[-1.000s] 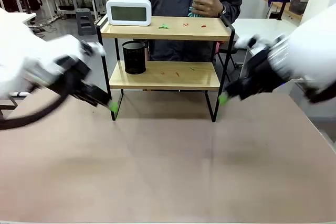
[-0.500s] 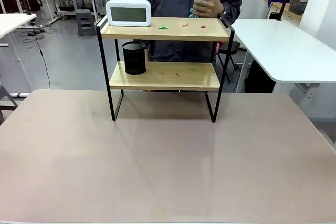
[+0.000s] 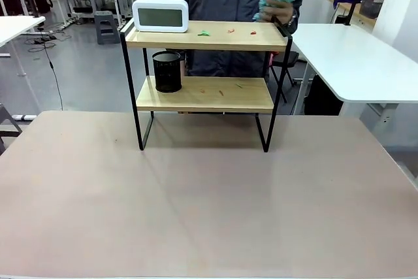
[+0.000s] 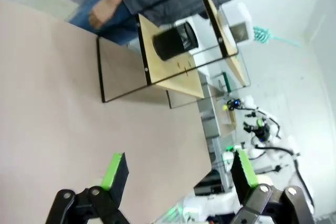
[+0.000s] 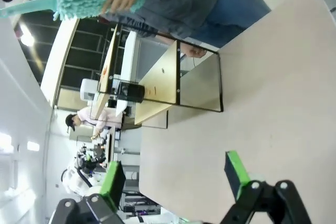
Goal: Clean the shelf.
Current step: Pick up the Duster from the human.
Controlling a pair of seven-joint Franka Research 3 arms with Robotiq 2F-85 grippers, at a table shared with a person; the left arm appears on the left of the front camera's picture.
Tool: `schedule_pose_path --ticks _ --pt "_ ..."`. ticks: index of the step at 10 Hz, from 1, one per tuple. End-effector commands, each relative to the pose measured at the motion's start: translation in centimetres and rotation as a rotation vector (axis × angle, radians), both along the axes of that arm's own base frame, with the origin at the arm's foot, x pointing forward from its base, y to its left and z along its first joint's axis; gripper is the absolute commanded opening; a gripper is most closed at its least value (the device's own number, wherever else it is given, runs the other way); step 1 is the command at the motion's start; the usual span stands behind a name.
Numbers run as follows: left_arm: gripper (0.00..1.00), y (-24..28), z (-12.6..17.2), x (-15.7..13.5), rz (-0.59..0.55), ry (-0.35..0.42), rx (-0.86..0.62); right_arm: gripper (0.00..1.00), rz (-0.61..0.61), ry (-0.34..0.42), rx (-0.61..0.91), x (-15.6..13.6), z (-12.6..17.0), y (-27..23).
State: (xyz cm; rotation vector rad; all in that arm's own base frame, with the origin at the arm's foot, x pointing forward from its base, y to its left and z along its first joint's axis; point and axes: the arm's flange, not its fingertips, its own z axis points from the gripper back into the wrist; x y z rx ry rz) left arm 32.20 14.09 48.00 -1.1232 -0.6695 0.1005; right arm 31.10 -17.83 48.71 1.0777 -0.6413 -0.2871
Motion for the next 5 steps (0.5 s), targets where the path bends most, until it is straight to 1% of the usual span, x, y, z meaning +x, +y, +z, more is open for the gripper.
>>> schedule_pose_path --ticks 1,5 --pt "1.0 0.67 0.62 -0.68 0.004 -0.032 0.003 1.0 -0.006 -0.027 0.003 -0.52 0.3 -0.64" --pt "1.0 0.67 0.62 -0.68 0.004 -0.032 0.003 1.0 -0.006 -0.027 0.003 -0.52 0.3 -0.64"
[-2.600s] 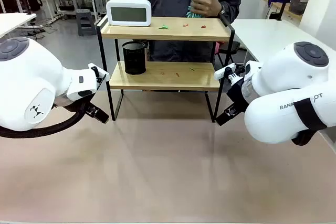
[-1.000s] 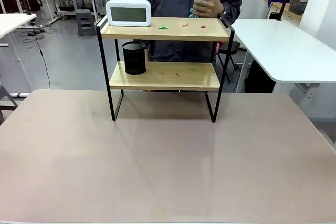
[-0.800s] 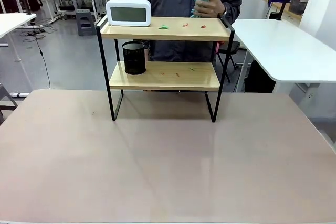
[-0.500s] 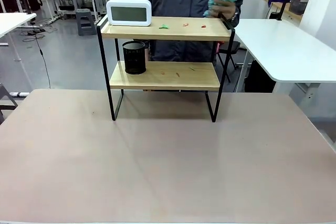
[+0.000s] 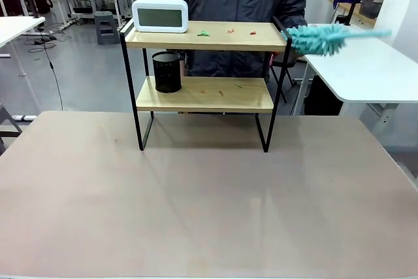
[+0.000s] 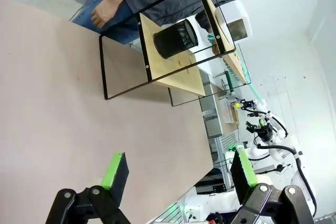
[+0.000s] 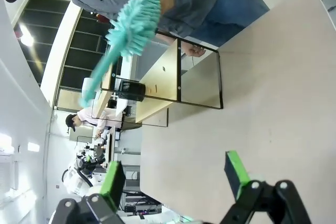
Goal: Clean the shelf.
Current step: Pick up the Duster from the human.
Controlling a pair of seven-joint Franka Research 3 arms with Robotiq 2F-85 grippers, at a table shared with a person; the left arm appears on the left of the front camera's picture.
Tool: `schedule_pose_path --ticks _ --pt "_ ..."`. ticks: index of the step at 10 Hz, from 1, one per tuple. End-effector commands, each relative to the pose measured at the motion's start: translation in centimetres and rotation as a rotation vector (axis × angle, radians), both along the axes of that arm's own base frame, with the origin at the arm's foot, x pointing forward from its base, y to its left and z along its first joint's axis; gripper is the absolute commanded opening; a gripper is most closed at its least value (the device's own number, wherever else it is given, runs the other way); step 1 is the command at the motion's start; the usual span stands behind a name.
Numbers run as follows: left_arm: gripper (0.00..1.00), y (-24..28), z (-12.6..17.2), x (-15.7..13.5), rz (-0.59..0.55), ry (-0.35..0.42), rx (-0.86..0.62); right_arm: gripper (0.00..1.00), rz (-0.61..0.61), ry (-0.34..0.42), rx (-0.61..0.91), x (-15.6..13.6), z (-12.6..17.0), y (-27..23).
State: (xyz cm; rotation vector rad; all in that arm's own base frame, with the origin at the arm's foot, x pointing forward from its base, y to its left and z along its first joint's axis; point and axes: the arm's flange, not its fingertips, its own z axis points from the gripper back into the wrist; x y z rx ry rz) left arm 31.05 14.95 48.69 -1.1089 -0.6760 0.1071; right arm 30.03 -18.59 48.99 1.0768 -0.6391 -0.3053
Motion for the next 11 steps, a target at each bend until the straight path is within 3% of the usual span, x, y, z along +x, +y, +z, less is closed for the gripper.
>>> schedule_pose_path --ticks 1,4,5,7,8,9,11 --pt "1.0 -0.2 -0.1 0.5 -0.008 -0.032 -0.008 1.0 0.007 -0.037 -0.002 0.6 0.0 0.1" --pt "1.0 -0.2 -0.1 0.5 -0.008 -0.032 -0.008 1.0 0.007 -0.037 -0.002 0.6 0.0 0.1" --pt "1.0 -0.2 -0.1 0.5 -0.008 -0.032 -0.008 1.0 0.002 0.005 -0.003 0.1 -0.1 0.2" --pt "1.0 -0.2 -0.1 0.5 -0.008 -0.032 -0.008 1.0 -0.002 0.102 0.141 3.5 2.3 0.3" --pt "1.0 -0.2 -0.1 0.5 -0.008 -0.032 -0.008 1.0 -0.035 0.158 0.135 5.8 3.0 0.8" --pt "1.0 -0.2 -0.1 0.5 -0.008 -0.032 -0.008 1.0 -0.073 0.159 0.129 8.7 3.3 1.4" --pt "1.0 -0.2 -0.1 0.5 -0.008 -0.032 -0.008 1.0 -0.08 0.236 0.198 14.0 2.6 2.4"
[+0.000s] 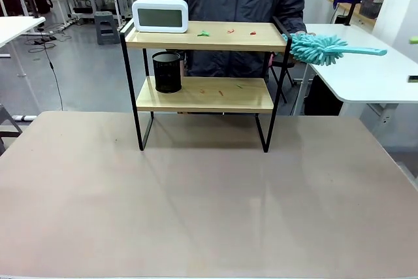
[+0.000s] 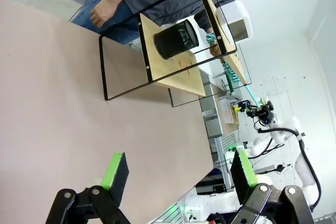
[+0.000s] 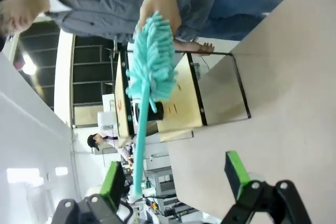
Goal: Clean the shelf.
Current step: Pick up the Duster from the human.
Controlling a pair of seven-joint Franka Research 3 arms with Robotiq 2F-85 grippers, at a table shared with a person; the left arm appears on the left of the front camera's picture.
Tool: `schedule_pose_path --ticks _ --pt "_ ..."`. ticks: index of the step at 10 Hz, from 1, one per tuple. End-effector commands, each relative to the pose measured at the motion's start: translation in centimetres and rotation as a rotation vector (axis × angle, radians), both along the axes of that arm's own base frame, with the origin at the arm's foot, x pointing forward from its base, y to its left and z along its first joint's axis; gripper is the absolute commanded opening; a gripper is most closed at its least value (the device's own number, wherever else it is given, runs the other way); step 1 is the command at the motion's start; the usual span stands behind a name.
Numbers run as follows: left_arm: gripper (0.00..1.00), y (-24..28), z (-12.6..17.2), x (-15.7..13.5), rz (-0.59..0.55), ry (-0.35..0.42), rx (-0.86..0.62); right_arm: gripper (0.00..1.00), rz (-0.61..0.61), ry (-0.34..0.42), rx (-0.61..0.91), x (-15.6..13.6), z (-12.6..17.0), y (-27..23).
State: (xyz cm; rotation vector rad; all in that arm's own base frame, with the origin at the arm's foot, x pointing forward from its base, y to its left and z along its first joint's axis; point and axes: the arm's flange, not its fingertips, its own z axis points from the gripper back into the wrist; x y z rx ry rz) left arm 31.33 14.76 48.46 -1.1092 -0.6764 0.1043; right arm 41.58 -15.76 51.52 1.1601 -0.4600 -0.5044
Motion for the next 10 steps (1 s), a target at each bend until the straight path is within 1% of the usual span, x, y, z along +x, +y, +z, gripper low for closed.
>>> schedule_pose_path --ticks 1,2,3,4,6,7,9,10 --pt "1.0 0.0 0.2 0.2 -0.006 -0.03 -0.009 1.0 -0.024 0.046 0.136 5.0 0.1 0.0" --pt "1.0 0.0 0.2 0.2 -0.006 -0.03 -0.009 1.0 0.008 0.064 0.183 7.1 0.2 0.9" --pt "1.0 0.0 0.2 0.2 -0.006 -0.03 -0.009 1.0 0.094 0.134 0.204 9.9 -0.4 2.7" --pt "1.0 0.0 0.2 0.2 -0.006 -0.03 -0.009 1.0 0.148 0.159 0.228 11.5 -1.1 4.4" --pt "1.0 0.0 0.2 0.2 -0.006 -0.03 -0.009 1.0 0.203 0.169 0.245 12.9 -1.8 6.7" --pt "1.0 0.0 0.2 0.2 -0.006 -0.03 -0.009 1.0 0.224 0.169 0.248 13.1 -2.0 7.2" --pt "1.0 0.0 0.2 0.2 -0.006 -0.03 -0.009 1.0 0.228 0.165 0.249 12.8 -2.2 7.0" --pt "1.0 0.0 0.2 0.2 -0.006 -0.03 -0.009 0.84 0.243 0.139 0.22 12.3 -2.2 7.1"
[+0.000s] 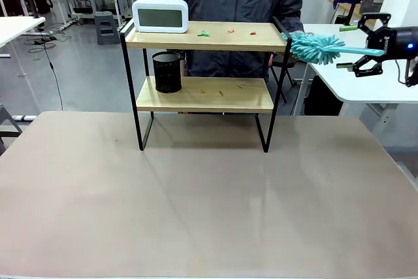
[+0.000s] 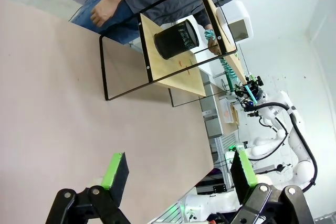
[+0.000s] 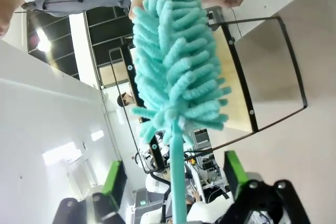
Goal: Clean the shelf.
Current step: Pick up the Duster from the human.
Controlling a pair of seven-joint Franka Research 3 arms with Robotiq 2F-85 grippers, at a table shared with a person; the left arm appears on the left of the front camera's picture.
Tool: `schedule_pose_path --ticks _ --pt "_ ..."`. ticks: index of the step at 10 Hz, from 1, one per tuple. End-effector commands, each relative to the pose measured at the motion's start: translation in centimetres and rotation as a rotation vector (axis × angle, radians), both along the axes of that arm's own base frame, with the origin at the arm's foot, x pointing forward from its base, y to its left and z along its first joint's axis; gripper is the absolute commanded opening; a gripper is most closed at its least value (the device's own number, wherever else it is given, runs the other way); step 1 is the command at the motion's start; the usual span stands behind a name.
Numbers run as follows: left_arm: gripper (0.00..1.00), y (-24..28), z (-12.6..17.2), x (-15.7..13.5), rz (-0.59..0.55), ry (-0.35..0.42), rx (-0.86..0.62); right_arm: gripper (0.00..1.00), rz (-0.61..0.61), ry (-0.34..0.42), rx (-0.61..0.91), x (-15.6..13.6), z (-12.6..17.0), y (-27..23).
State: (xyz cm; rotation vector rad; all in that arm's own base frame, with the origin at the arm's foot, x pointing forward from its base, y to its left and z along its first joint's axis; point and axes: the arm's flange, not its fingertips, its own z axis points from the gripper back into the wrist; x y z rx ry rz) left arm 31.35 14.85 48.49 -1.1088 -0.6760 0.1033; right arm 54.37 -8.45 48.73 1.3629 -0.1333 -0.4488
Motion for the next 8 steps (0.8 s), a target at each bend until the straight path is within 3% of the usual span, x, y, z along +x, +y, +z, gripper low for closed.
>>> schedule_pose_path --ticks 1,2,3,5,6,7,8 --pt "1.0 -0.09 0.13 0.17 -0.005 -0.03 -0.009 0.44 0.035 -0.008 0.015 -0.41 0.54 -0.13" --pt "1.0 -0.09 0.13 0.17 -0.005 -0.03 -0.009 0.27 0.044 -0.006 0.02 -0.4 0.49 -0.08" --pt "1.0 -0.09 0.13 0.17 -0.005 -0.03 -0.009 0.0 0.043 -0.006 0.027 -0.33 0.4 -0.01" --pt "1.0 -0.09 0.13 0.17 -0.005 -0.03 -0.009 0.0 0.04 -0.002 0.027 -0.34 0.23 0.04" --pt "1.0 -0.09 0.13 0.17 -0.005 -0.03 -0.009 0.07 0.038 -0.002 0.028 -0.36 0.23 -0.01" --pt "1.0 -0.09 0.13 0.17 -0.005 -0.03 -0.009 0.0 0.035 0.002 0.021 -0.35 0.15 -0.09" --pt "1.0 -0.09 0.13 0.17 -0.005 -0.03 -0.009 0.0 0.036 0.01 0.018 -0.3 -0.02 -0.16"
